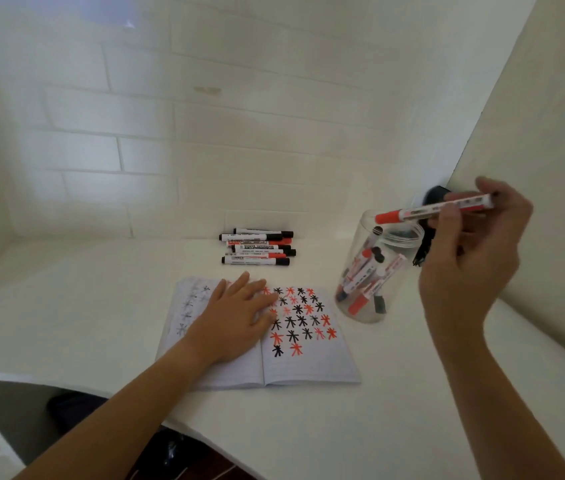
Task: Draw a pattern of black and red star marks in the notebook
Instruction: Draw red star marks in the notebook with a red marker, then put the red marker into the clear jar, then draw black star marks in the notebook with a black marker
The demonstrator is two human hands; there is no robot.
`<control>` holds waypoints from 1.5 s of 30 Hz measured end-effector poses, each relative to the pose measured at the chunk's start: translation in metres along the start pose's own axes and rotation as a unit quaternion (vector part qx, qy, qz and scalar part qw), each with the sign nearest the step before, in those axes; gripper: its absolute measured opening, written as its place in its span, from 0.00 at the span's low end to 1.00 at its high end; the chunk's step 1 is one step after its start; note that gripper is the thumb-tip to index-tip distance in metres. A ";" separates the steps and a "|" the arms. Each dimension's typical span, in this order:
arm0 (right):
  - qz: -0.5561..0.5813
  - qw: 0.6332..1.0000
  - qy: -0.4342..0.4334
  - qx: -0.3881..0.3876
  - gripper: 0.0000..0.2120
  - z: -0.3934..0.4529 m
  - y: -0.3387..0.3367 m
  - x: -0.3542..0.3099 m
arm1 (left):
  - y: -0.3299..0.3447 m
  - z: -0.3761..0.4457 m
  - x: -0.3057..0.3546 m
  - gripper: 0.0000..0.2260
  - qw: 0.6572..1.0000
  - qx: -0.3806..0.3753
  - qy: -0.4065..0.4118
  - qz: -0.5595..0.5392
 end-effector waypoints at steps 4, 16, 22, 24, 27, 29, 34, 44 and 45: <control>-0.132 0.991 -0.001 -0.021 0.13 0.037 0.005 0.025 | 0.000 0.000 -0.001 0.22 1.000 0.009 0.000 0.000; -0.325 0.930 -0.150 -0.085 0.09 0.002 0.045 0.045 | 0.000 0.000 -0.002 0.27 0.999 0.022 0.004 -0.030; -0.204 0.920 -0.179 -0.281 0.07 -0.043 0.123 0.025 | 0.001 0.001 -0.003 0.26 0.999 0.029 0.003 -0.029; -0.241 0.878 -0.114 -0.398 0.07 -0.063 0.164 0.056 | 0.001 0.002 -0.002 0.31 0.999 0.032 0.004 -0.026; -0.283 0.831 -0.063 -0.474 0.08 -0.090 0.205 0.105 | 0.001 0.003 -0.002 0.33 0.999 0.034 0.005 -0.027; -0.297 0.819 -0.037 -0.490 0.10 -0.100 0.217 0.128 | 0.002 0.003 -0.002 0.32 0.999 0.035 0.007 -0.030; -0.300 0.826 -0.035 -0.475 0.08 -0.108 0.225 0.151 | 0.003 0.004 -0.005 0.25 0.998 0.043 0.006 -0.036; -0.281 0.854 -0.006 -0.438 0.06 -0.091 0.188 0.129 | 0.000 0.003 -0.002 0.22 0.998 0.055 0.014 -0.037; -0.246 0.876 0.042 -0.413 0.04 -0.090 0.176 0.123 | 0.000 0.003 -0.002 0.22 0.998 0.056 0.014 -0.040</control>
Point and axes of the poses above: each hand's wrist, its own z-axis towards the middle knuckle, its own y-axis out of the palm, x = y × z, the point moved 5 cm from there along z, towards the middle knuckle, and after that the axes turned 6 degrees about y, right-handed, at the moved point
